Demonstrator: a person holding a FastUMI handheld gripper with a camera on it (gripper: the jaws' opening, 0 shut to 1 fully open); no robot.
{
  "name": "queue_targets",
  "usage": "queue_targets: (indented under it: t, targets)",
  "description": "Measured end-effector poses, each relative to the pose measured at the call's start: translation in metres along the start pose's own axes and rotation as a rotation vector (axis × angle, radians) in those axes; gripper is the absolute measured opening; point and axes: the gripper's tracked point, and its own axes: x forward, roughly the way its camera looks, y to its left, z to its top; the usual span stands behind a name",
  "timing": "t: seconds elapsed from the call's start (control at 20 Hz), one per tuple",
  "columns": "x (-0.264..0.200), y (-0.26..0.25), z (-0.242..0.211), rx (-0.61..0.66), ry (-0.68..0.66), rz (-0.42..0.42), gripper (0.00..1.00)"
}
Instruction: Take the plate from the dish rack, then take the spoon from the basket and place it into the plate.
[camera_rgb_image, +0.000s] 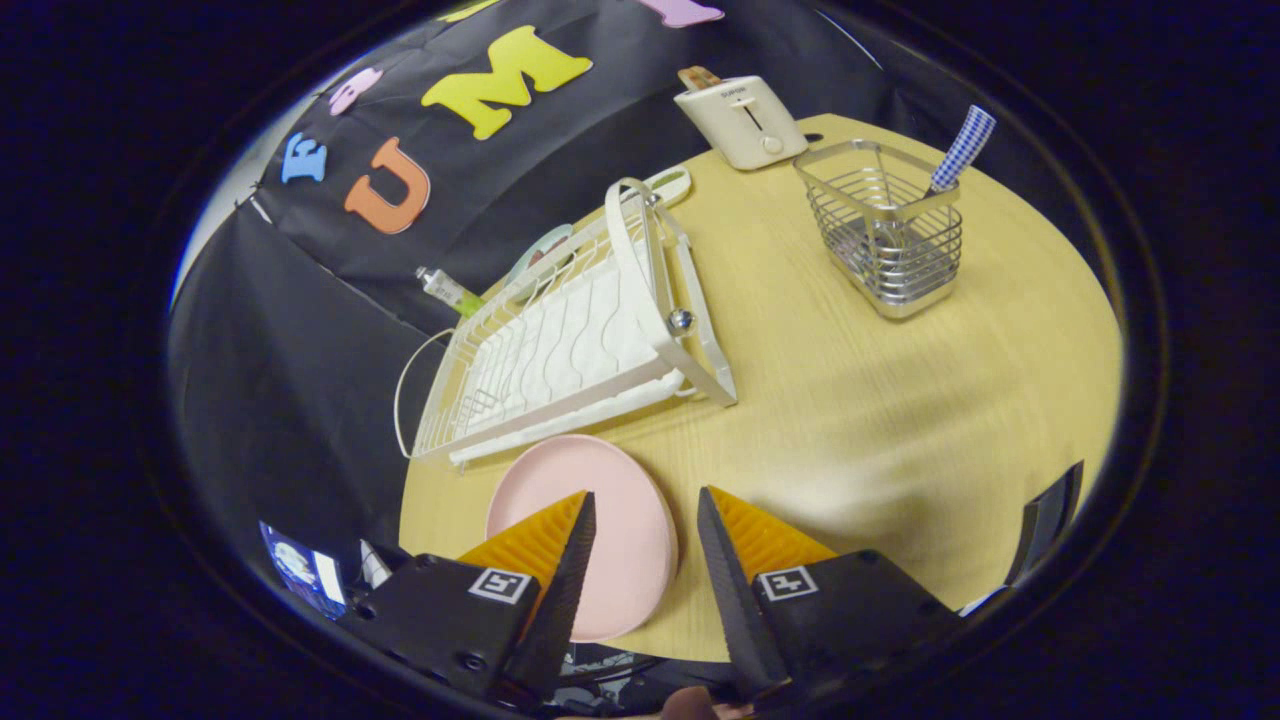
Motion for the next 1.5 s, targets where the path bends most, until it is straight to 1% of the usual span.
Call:
queue_targets:
  t: [0.05, 0.2, 0.3, 0.4, 0.45, 0.5, 0.6, 0.7, 0.9, 1.0, 1.15, 1.3, 1.5]
  targets:
    - [-0.007, -0.005, 0.004, -0.024, -0.031, -0.013, 0.69]
    - [-0.029, -0.020, 0.013, -0.091, -0.134, -0.063, 0.82]
    - [-0.045, -0.031, 0.018, -0.138, -0.207, -0.096, 0.82]
    - [-0.064, -0.044, 0.030, -0.213, -0.309, -0.147, 0.82]
    - [-0.074, -0.055, 0.038, -0.263, -0.380, -0.194, 0.82]
    - [-0.088, -0.063, 0.042, -0.299, -0.437, -0.231, 0.83]
    - [-0.113, -0.078, 0.050, -0.353, -0.552, -0.296, 0.92]
    - [-0.128, -0.090, 0.056, -0.377, -0.631, -0.317, 0.92]
    - [-0.144, -0.110, 0.074, -0.433, -0.762, -0.311, 0.94]
    - [-0.140, -0.123, 0.087, -0.446, -0.792, -0.313, 0.94]
    - [-0.124, -0.140, 0.109, -0.463, -0.797, -0.318, 0.94]
    - [-0.104, -0.154, 0.133, -0.438, -0.789, -0.290, 0.93]
    - [-0.080, -0.163, 0.154, -0.400, -0.760, -0.250, 0.93]
